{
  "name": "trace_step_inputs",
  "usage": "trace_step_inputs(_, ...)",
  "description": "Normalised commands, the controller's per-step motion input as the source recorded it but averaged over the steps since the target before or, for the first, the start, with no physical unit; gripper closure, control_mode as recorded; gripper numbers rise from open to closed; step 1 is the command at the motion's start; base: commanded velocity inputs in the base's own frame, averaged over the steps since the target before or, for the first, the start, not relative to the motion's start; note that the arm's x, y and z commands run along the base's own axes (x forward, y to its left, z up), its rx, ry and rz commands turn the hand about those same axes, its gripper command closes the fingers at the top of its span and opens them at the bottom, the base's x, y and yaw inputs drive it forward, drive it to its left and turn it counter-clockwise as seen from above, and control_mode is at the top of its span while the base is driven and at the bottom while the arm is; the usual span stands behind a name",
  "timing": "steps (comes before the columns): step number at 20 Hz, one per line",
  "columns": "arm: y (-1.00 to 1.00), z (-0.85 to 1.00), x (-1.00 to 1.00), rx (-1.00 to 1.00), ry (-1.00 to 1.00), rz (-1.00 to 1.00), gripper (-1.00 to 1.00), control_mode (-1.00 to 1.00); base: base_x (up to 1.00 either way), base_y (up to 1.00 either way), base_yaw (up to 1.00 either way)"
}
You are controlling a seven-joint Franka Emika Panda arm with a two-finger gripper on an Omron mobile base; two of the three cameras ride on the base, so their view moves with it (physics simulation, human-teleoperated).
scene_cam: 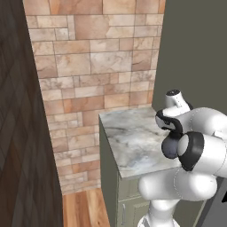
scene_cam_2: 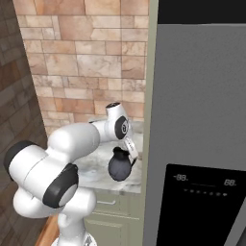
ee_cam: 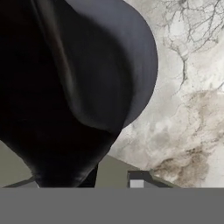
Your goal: Move the apple and apricot from the top shelf to the second highest shelf to make space. Then, place the pitcher from the counter on the cleared top shelf.
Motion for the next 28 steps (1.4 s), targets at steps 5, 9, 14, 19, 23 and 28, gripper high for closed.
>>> trace_step_inputs(5,0.01,-0.09,-0.06,0.0,0.01,0.0,1.0,-1.0,0.0,0.0,0.0)
trace_step_inputs(9,0.0,0.0,0.0,0.0,0.0,0.0,1.0,-1.0,0.0,0.0,0.0)
trace_step_inputs(14,0.15,0.01,-0.07,0.0,0.0,0.0,1.0,-1.0,0.0,0.0,0.0)
trace_step_inputs(19,0.37,0.26,-0.37,0.0,0.01,-0.03,1.0,-1.0,0.0,0.0,0.0)
trace_step_inputs(23,0.46,0.33,-0.42,0.0,0.05,-0.05,1.0,-1.0,0.0,0.0,0.0)
trace_step_inputs(28,0.57,0.51,-0.57,-0.01,0.03,-0.1,1.0,-1.0,0.0,0.0,0.0)
